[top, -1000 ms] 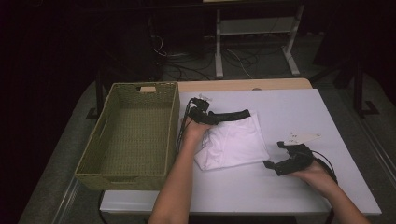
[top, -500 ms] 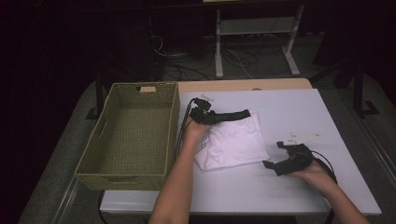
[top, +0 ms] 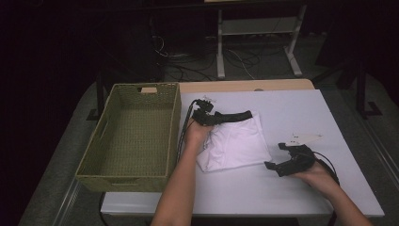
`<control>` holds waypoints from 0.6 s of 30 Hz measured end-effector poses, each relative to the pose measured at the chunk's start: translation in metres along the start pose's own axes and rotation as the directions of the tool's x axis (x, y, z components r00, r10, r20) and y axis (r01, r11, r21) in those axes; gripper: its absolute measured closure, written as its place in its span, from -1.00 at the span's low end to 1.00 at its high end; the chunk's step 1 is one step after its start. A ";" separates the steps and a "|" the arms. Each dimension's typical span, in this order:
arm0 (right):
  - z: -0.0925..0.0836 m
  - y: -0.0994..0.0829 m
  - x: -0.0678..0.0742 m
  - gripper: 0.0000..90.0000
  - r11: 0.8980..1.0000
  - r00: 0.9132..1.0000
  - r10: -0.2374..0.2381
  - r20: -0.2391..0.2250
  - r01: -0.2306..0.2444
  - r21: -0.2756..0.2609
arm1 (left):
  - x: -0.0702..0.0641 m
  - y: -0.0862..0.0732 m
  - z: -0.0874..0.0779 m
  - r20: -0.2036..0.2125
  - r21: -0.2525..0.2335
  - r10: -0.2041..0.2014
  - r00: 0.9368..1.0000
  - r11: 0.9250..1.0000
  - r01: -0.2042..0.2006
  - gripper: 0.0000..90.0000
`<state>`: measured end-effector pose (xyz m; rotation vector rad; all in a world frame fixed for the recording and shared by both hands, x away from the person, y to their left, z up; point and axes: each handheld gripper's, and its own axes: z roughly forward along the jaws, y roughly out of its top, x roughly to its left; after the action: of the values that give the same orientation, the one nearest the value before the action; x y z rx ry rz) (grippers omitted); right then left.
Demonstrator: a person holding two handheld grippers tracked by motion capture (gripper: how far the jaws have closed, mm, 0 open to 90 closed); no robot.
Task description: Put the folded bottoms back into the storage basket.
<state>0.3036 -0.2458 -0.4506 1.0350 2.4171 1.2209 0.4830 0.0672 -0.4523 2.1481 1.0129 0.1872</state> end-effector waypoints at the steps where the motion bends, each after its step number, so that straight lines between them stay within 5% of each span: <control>1: 0.001 0.000 0.000 -0.86 1.000 1.000 0.000 -0.001 0.000 0.001 | 0.000 0.000 0.000 -0.001 -0.002 -0.001 1.000 1.000 0.001 0.59; 18: 0.017 -0.002 -0.004 -0.49 0.998 1.000 -0.004 -0.003 0.004 0.061 | -0.001 -0.001 0.000 -0.003 -0.009 -0.013 1.000 1.000 0.013 0.59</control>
<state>0.3135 -0.2388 -0.4636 1.0456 2.4714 1.1549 0.4819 0.0671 -0.4531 2.1334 1.0262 0.1886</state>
